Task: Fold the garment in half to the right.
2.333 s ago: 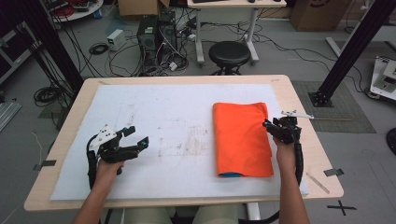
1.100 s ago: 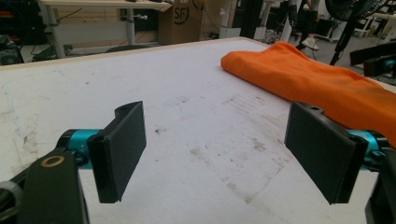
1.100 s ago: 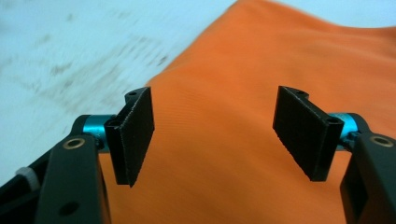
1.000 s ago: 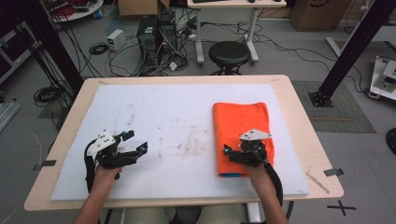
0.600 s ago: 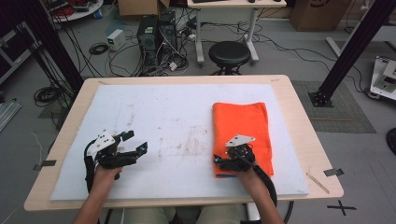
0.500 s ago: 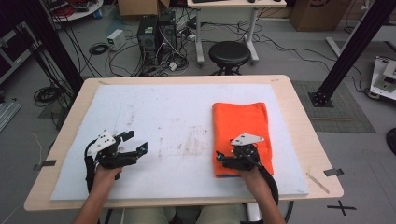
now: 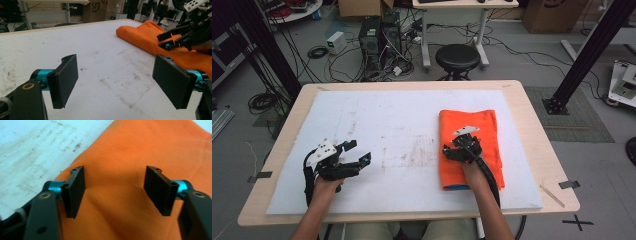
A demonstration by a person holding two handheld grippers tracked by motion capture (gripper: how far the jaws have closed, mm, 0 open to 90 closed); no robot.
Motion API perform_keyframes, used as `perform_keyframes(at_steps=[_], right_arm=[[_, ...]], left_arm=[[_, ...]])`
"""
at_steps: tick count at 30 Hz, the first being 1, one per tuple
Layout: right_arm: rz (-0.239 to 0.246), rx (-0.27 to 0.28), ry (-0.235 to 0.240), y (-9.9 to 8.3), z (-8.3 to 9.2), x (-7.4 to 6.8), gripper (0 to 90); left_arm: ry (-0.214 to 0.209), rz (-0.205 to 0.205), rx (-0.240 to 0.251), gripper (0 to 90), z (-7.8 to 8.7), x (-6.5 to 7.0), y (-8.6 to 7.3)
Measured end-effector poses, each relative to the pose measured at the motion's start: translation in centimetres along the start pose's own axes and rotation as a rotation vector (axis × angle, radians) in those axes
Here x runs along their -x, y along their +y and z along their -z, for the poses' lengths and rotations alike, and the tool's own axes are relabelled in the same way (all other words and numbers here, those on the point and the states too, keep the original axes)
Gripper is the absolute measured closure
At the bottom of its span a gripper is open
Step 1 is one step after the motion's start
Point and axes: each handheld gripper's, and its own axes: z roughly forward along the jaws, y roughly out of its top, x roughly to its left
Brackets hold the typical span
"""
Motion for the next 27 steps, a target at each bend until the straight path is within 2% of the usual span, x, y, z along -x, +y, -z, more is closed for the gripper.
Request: perform_keyframes(at_steps=[4, 6, 8, 10, 12, 16, 18, 22, 24, 27], right_arm=[[-0.02, 0.001, 0.044, -0.4, 0.4, 0.5, 33.8], [-0.028, 0.036, 0.061, -0.6, 1.4, 1.0, 29.7], [-0.067, 0.104, 0.067, -1.2, 3.0, 1.8, 29.6], [-0.102, 0.151, 0.048, -2.3, 4.8, 3.0, 29.6], [-0.115, 0.165, 0.019, -3.4, 6.1, 4.0, 29.9], [-0.132, 0.138, -0.033, -5.9, 8.3, 5.7, 41.6], [-0.157, 0.113, -0.065, -7.6, 9.3, 6.2, 49.1], [-0.167, 0.054, -0.083, -9.6, 9.9, 6.3, 58.4], [-0.168, 0.029, -0.091, -10.2, 10.0, 6.1, 59.0], [-0.161, -0.012, -0.089, -10.9, 9.9, 5.7, 65.2]], left_arm=[[-0.003, -0.005, 0.0, 20.7, 0.0, 0.3, 0.0], [-0.003, -0.007, 0.004, 20.8, 0.1, 0.3, 0.1], [-0.001, -0.008, 0.0, 20.8, 0.2, 0.2, 0.1], [0.001, -0.006, -0.004, 20.7, 0.2, 0.1, 0.0], [0.005, -0.002, 0.001, 20.8, 0.3, 0.1, 0.0], [0.008, -0.006, 0.007, 20.8, 0.4, 0.0, 0.2], [0.008, -0.003, 0.012, 20.7, 0.5, 0.0, 0.2], [0.007, -0.002, 0.011, 20.8, 0.4, 0.1, 0.2], [0.004, -0.004, 0.01, 20.8, 0.3, 0.1, 0.2], [0.0, -0.001, 0.01, 20.8, 0.1, 0.2, 0.2]])
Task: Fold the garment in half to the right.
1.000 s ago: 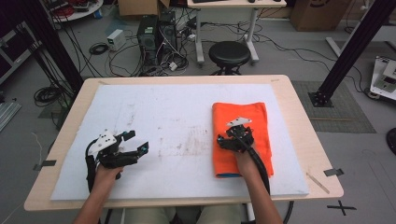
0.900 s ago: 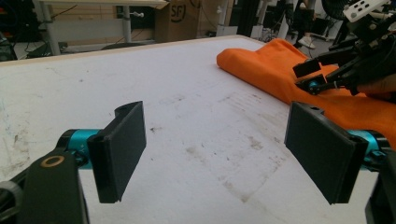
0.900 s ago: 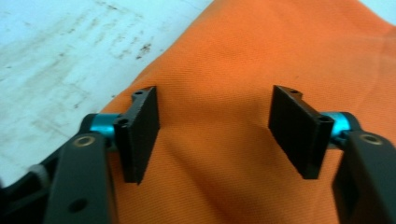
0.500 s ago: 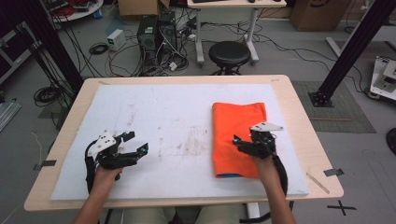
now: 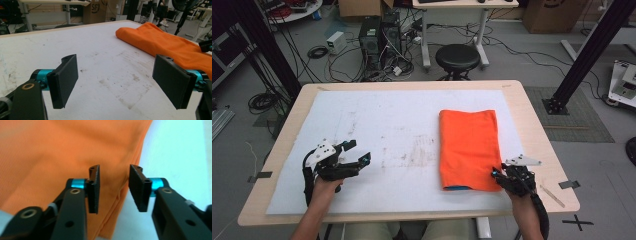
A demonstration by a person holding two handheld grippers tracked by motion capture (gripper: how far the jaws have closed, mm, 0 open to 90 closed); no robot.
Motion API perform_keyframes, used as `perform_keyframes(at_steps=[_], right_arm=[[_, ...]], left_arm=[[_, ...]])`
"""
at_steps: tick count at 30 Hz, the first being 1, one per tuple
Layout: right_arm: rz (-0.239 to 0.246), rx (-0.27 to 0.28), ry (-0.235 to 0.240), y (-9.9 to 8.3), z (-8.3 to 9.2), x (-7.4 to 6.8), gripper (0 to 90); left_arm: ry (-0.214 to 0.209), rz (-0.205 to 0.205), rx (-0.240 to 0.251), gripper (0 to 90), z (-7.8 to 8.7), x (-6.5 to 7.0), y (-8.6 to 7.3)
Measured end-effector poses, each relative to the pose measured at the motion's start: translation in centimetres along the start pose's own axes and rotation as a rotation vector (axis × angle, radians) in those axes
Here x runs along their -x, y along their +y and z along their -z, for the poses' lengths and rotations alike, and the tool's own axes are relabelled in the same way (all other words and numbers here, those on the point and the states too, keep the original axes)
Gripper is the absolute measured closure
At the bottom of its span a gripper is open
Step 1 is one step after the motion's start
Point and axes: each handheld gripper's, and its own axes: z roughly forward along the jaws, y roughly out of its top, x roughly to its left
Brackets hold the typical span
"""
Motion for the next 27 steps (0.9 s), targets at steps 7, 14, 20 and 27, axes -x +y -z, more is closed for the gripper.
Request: perform_keyframes(at_steps=[7, 14, 20, 27], right_arm=[[0.038, -0.015, -0.002, 0.0, 0.4, 0.0, 88.3], [0.012, -0.025, -0.05, -0.1, 0.7, 1.1, 80.3], [-0.019, 0.075, -0.077, 0.4, 1.5, 1.3, 43.5], [0.0, 0.305, -0.015, 2.5, 2.8, 0.6, 24.7]], left_arm=[[-0.003, -0.001, 0.001, 20.8, -0.1, 0.1, 0.0], [-0.003, -0.003, -0.002, 20.7, -0.2, 0.1, 0.0], [0.004, -0.003, 0.002, 20.8, -0.1, -0.1, 0.1], [-0.004, -0.028, 0.01, 20.7, 0.1, -0.1, 0.2]])
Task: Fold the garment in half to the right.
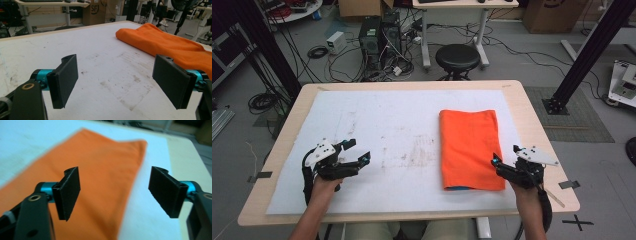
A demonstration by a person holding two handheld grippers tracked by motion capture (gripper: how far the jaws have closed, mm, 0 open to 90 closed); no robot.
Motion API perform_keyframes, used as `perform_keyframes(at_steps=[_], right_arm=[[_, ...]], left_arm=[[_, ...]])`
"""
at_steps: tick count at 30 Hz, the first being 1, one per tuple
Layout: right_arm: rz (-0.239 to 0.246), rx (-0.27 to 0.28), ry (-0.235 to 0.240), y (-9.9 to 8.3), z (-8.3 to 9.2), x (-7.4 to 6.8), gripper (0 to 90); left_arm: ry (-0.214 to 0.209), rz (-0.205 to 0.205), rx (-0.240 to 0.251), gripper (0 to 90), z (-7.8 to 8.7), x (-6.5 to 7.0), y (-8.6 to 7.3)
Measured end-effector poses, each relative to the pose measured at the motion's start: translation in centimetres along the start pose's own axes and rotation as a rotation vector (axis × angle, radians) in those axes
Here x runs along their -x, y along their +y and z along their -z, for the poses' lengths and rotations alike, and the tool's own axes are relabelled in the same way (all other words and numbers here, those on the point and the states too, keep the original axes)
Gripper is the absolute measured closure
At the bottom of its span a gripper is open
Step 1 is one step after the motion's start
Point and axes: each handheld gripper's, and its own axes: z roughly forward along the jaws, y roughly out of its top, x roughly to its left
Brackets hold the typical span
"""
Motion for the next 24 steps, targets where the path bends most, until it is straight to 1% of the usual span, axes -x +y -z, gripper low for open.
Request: perform_keyframes(at_steps=[1, 2, 4, 5, 7, 9, 10, 12, 15, 17, 24], right_arm=[[-0.005, 0.026, 0.026, 0.3, -0.1, -0.1, 21.8], [-0.016, 0.045, 0.048, 0.6, -0.3, -0.1, 21.0], [-0.038, 0.067, 0.095, 1.1, -0.7, -0.3, 21.0], [-0.043, 0.077, 0.109, 1.3, -0.9, -0.4, 21.0], [-0.032, 0.082, 0.133, 1.5, -1.2, -0.9, 21.0], [-0.009, 0.073, 0.16, 1.5, -1.7, -1.3, 21.0], [0.001, 0.07, 0.167, 1.5, -1.9, -1.5, 21.0], [0.008, 0.058, 0.187, 1.3, -2.2, -1.7, 21.0], [0.011, 0.053, 0.196, 1.3, -2.3, -1.9, 21.0], [0.018, 0.054, 0.192, 1.2, -2.2, -2.0, 21.0], [0.011, 0.055, 0.177, 0.8, -1.7, -2.0, 21.0]], left_arm=[[-0.003, -0.008, 0.002, 20.7, 0.1, 0.0, 0.1], [-0.005, -0.01, 0.003, 20.6, 0.1, 0.0, 0.1], [-0.007, -0.005, 0.008, 20.6, 0.2, -0.1, 0.2], [-0.007, 0.002, 0.013, 20.6, 0.2, -0.1, 0.3], [-0.013, 0.005, 0.011, 20.6, 0.3, -0.1, 0.3], [-0.016, 0.005, 0.005, 20.6, 0.3, -0.2, 0.2], [-0.017, 0.011, 0.003, 20.6, 0.3, -0.2, 0.1], [-0.009, 0.009, 0.006, 20.6, 0.3, -0.3, 0.1], [-0.007, 0.01, 0.019, 20.6, 0.6, -0.3, 0.2], [-0.004, 0.01, 0.024, 20.6, 0.8, -0.4, 0.2], [-0.006, 0.009, 0.035, 20.6, 1.2, -0.3, 0.3]])
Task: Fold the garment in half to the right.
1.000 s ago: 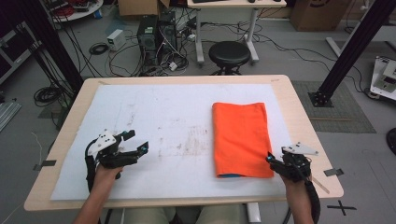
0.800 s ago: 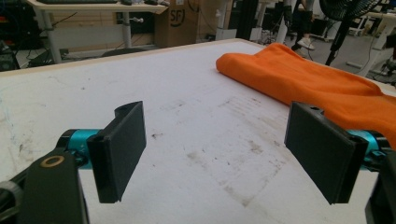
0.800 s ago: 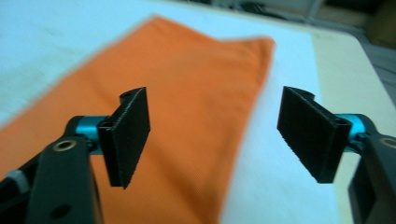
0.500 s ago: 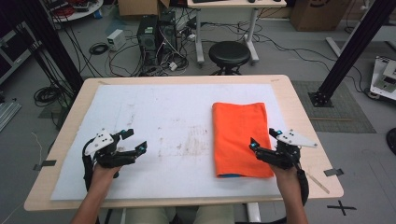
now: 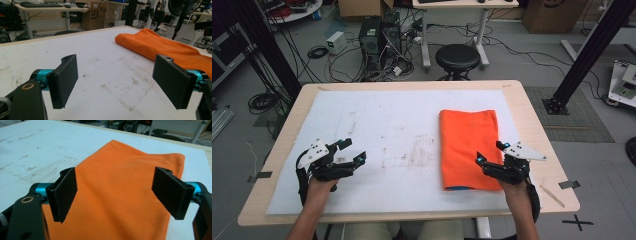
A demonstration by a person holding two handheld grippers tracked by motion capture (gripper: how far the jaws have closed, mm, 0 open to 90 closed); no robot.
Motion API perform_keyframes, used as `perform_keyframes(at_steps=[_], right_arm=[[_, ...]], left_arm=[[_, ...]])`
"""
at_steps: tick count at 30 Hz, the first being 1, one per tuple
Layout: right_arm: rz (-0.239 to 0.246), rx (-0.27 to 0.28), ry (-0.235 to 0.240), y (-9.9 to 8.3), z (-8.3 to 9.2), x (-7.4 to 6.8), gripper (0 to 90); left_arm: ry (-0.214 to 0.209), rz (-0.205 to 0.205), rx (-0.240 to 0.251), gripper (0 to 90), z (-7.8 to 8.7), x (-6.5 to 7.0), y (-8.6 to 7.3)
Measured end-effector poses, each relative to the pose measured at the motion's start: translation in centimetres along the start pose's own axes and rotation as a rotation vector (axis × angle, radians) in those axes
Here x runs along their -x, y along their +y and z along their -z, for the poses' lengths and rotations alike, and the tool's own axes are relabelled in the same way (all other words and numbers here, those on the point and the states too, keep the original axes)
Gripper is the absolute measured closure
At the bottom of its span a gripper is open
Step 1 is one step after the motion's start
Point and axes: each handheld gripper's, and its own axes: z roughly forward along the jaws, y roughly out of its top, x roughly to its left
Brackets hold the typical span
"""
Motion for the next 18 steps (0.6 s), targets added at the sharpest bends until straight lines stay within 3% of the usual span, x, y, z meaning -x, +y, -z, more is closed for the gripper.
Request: perform_keyframes(at_steps=[18], right_arm=[[0.004, 0.016, 0.007, -0.15, 0.16, -0.14, 21.0]], left_arm=[[0.002, 0.005, 0.0, 20.6, 0.21, -0.18, -0.06]])
